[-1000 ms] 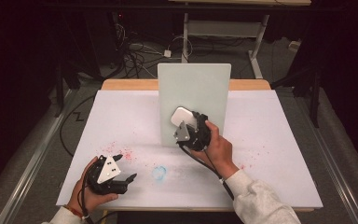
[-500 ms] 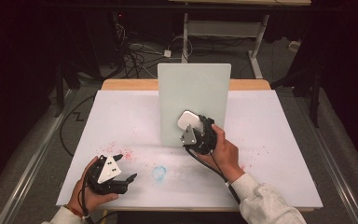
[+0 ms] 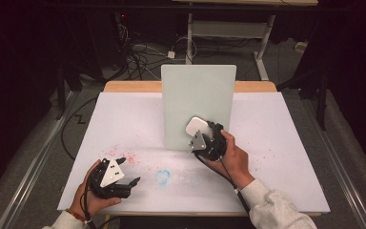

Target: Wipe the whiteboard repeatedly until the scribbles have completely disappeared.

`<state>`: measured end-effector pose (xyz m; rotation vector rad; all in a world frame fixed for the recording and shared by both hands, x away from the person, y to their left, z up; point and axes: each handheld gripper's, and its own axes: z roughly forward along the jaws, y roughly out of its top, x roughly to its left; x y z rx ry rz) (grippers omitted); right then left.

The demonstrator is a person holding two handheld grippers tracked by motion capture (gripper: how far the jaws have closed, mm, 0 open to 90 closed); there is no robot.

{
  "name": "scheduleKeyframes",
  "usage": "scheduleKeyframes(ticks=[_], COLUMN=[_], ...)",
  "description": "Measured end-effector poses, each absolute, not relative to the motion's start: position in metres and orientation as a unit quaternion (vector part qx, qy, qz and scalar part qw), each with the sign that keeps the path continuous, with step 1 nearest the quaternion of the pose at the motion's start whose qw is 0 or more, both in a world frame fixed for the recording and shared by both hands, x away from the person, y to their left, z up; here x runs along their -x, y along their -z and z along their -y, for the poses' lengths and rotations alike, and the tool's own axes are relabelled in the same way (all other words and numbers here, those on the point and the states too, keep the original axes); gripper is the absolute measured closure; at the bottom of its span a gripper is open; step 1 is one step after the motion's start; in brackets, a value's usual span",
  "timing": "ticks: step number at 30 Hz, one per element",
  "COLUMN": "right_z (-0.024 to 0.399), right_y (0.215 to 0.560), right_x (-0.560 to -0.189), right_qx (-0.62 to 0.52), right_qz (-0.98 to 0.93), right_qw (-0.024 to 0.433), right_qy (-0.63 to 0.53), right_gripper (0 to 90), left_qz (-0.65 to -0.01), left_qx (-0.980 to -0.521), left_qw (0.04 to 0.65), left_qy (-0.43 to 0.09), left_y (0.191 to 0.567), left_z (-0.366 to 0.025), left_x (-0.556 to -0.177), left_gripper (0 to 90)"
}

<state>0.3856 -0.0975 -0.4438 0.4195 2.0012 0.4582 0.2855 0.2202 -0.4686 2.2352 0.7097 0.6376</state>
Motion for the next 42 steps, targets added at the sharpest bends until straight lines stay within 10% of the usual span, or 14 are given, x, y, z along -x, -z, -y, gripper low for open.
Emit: scheduleKeyframes(ticks=[42], right_z=[0.174], right_y=[0.396], right_x=[-0.377], right_qx=[-0.253], right_qz=[-0.794], right_qw=[0.464], right_qy=[-0.301], right_gripper=[30.7], left_qz=[-0.274], left_qx=[-0.860], left_qw=[0.356], left_qy=[-0.241], left_y=[0.469], left_z=[-0.222], left_x=[-0.291], left_gripper=[19.6])
